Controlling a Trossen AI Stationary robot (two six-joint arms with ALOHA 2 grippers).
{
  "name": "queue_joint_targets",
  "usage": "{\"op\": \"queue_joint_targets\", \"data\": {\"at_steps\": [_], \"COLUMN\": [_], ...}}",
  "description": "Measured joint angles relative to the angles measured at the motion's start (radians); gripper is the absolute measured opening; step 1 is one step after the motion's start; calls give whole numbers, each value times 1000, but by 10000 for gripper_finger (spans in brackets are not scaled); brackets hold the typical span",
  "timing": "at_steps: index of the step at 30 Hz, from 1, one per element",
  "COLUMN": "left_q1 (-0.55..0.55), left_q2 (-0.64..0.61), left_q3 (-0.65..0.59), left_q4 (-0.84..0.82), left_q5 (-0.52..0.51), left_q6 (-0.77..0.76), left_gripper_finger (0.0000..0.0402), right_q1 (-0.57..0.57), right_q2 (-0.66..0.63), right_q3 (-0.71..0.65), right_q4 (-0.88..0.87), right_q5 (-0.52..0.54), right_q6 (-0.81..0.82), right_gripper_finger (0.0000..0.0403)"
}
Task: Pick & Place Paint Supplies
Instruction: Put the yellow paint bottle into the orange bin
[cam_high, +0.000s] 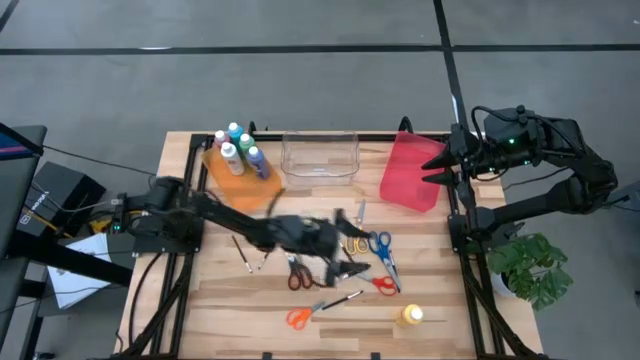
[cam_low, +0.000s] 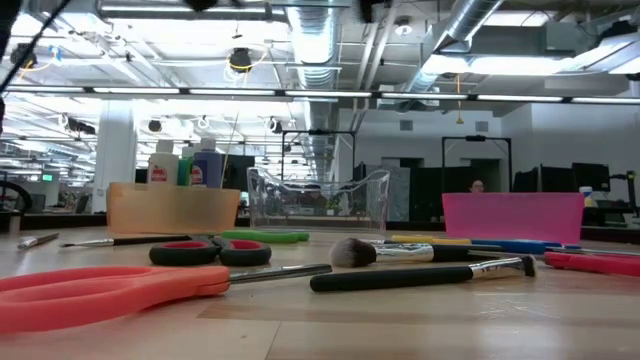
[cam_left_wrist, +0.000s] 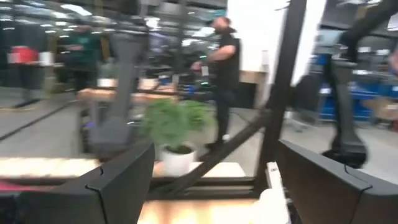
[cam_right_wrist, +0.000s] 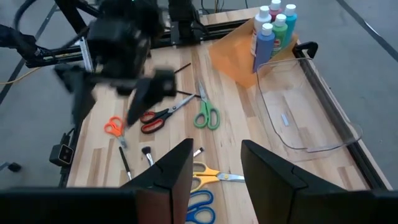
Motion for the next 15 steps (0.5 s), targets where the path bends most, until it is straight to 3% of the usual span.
{"op": "queue_joint_targets", "data": {"at_steps": [5,15], "left_q1": [-5,-57], "left_q2": [191,470], "left_q3": [237,689], "left_q4": [-24,-290], "left_q5": [96,189], "left_q6": [0,3], "left_gripper_finger": [328,328], "right_q1": [0,0], "right_q2": [0,0], "right_q3": [0,0], "right_q4": [0,-4], "right_q5": [0,0], "right_q6": [0,0], "right_gripper_finger": [134,134]}}
